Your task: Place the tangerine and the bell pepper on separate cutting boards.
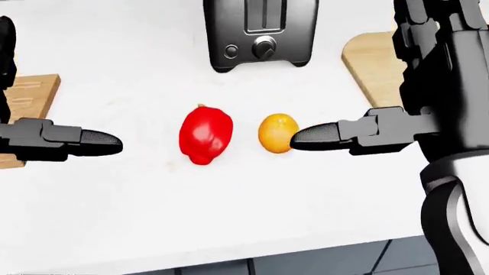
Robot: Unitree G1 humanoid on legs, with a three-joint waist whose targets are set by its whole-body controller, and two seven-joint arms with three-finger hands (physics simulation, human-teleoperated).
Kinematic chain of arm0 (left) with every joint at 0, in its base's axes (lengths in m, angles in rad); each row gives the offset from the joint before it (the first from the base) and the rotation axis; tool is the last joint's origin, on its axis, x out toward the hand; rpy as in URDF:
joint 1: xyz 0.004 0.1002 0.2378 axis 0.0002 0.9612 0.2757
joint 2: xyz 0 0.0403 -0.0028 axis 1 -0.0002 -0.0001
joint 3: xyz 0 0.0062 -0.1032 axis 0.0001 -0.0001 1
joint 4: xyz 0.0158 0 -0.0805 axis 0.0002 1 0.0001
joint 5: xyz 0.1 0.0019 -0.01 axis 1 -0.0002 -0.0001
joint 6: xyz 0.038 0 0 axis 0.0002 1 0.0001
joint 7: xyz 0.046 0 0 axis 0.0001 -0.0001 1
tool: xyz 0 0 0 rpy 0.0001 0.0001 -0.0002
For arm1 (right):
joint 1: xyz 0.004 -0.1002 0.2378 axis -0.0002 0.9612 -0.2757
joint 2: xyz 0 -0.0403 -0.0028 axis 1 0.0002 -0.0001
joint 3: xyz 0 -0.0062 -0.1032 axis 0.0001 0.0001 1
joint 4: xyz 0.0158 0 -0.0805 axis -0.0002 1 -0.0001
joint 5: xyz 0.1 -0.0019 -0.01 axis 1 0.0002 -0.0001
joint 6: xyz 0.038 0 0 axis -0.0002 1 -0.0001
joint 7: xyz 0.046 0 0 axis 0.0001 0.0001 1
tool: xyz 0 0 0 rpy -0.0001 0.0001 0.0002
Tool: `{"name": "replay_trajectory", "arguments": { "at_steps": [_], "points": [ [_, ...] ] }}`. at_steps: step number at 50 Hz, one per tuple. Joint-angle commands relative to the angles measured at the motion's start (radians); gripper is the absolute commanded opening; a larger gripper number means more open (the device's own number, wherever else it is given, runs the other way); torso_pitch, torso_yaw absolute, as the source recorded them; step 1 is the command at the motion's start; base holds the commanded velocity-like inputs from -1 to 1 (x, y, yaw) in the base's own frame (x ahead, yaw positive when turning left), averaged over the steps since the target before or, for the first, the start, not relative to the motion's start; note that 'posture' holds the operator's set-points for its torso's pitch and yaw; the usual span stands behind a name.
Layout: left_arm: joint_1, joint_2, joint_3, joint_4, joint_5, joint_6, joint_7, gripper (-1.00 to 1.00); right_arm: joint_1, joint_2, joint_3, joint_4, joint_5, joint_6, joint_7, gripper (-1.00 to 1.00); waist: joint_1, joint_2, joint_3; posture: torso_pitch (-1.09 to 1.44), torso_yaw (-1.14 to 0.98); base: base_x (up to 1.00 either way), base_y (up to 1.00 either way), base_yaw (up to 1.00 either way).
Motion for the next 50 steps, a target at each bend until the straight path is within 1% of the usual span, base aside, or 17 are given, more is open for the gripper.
{"name": "replay_trajectory", "arguments": {
  "at_steps": [1, 3, 7, 10, 12, 13, 21, 24, 26, 29, 31, 36, 38, 40, 42, 47, 50],
  "points": [
    [-0.018, 0.01, 0.008, -0.023, 0.008, -0.023, 0.006, 1.0, -0.024, -0.001, 0.0, -0.024, 0.003, -0.026, 0.007, 1.0, 0.003, 0.001, -0.024, 0.0, 0.0, 0.0, 0.0, 0.17],
    [-0.019, 0.009, 0.008, -0.023, 0.008, -0.021, 0.005, 1.0, -0.021, -0.002, 0.003, -0.023, -0.003, -0.03, 0.01, 1.0, 0.007, -0.013, -0.006, 0.0, 0.0, 0.0, 0.0, 0.44],
    [-0.021, 0.01, 0.008, -0.028, 0.011, -0.015, 0.003, 1.0, -0.018, 0.001, 0.001, -0.026, -0.001, -0.028, 0.015, 1.0, 0.01, -0.025, -0.007, 0.0, 0.0, 0.0, 0.0, 0.45],
    [-0.021, 0.01, 0.01, -0.03, 0.011, -0.012, 0.001, 1.0, -0.016, 0.0, 0.0, -0.028, -0.001, -0.029, 0.017, 1.0, 0.009, 0.007, 0.012, 0.0, 0.0, 0.0, 0.0, 0.45],
    [-0.019, 0.011, 0.009, -0.03, 0.012, -0.014, 0.001, 1.0, -0.015, 0.001, 0.002, -0.027, -0.002, -0.031, 0.017, 1.0, 0.01, 0.066, -0.006, 0.0, 0.0, 0.0, 0.0, 0.45],
    [-0.018, 0.01, 0.01, -0.03, 0.012, -0.015, 0.002, 1.0, -0.016, 0.001, 0.002, -0.026, -0.003, -0.032, 0.016, 1.0, 0.015, 0.067, -0.018, 0.0, 0.0, 0.0, 0.0, 0.45],
    [-0.009, 0.007, 0.009, -0.028, 0.014, -0.023, 0.0, 1.0, -0.02, 0.004, -0.007, -0.014, -0.012, -0.033, -0.002, 1.0, 0.009, -0.005, 0.006, 0.0, 0.0, 0.0, 0.0, 0.11],
    [-0.012, 0.006, 0.009, -0.025, 0.014, -0.024, 0.0, 1.0, -0.026, 0.007, -0.022, -0.015, 0.018, -0.022, -0.018, 1.0, 0.021, -0.066, -0.004, 0.0, 0.0, 0.0, 0.0, 0.0],
    [-0.01, 0.007, 0.01, -0.025, 0.013, -0.024, -0.001, 1.0, -0.034, 0.003, -0.023, -0.014, 0.035, -0.018, -0.03, 1.0, 0.018, -0.042, 0.006, 0.0, 0.0, 0.0, 0.0, 0.0],
    [-0.015, 0.01, 0.013, -0.027, 0.012, -0.019, -0.003, 1.0, -0.033, -0.002, -0.012, -0.01, 0.039, -0.021, -0.034, 1.0, 0.009, -0.03, -0.021, 0.0, 0.0, 0.0, -0.06, 0.0],
    [-0.015, 0.011, 0.012, -0.027, 0.012, -0.018, -0.005, 1.0, -0.033, -0.005, -0.01, -0.011, 0.04, -0.019, -0.032, 1.0, 0.007, 0.013, -0.007, 0.0, 0.0, 0.0, -0.2, 0.0],
    [-0.017, 0.01, 0.007, -0.025, 0.014, -0.02, -0.005, 1.0, -0.029, -0.008, -0.007, -0.013, 0.035, -0.026, -0.028, 1.0, 0.009, 0.026, -0.018, 0.0, 0.0, 0.0, -0.27, 0.0],
    [-0.013, 0.009, 0.005, -0.024, 0.017, -0.023, -0.006, 1.0, -0.026, -0.006, -0.006, -0.01, 0.031, -0.028, -0.026, 1.0, 0.008, 0.023, -0.02, 0.0, 0.0, 0.0, -0.27, 0.0],
    [-0.012, 0.008, 0.005, -0.023, 0.019, -0.024, -0.006, 1.0, -0.02, -0.005, -0.003, -0.009, 0.025, -0.034, -0.019, 1.0, 0.008, -0.003, -0.014, 0.0, 0.0, 0.02, -0.16, 0.0],
    [-0.011, 0.006, 0.005, -0.023, 0.02, -0.025, -0.006, 1.0, -0.021, -0.001, -0.004, -0.005, 0.022, -0.037, -0.019, 1.0, 0.004, -0.087, -0.017, 0.0, 0.0, 0.04, -0.07, 0.0],
    [-0.005, 0.004, 0.004, -0.025, 0.023, -0.03, -0.008, 1.0, -0.016, -0.005, 0.005, -0.005, 0.004, -0.034, -0.012, 1.0, 0.004, -0.047, -0.021, 0.0, 0.0, 0.06, -0.05, 0.0],
    [-0.004, 0.001, 0.003, -0.02, 0.025, -0.036, -0.007, 1.0, -0.008, 0.003, 0.009, -0.003, -0.004, -0.048, -0.001, 1.0, 0.006, -0.032, 0.0, 0.0, 0.0, 0.14, 0.0, 0.0]
  ]
}}
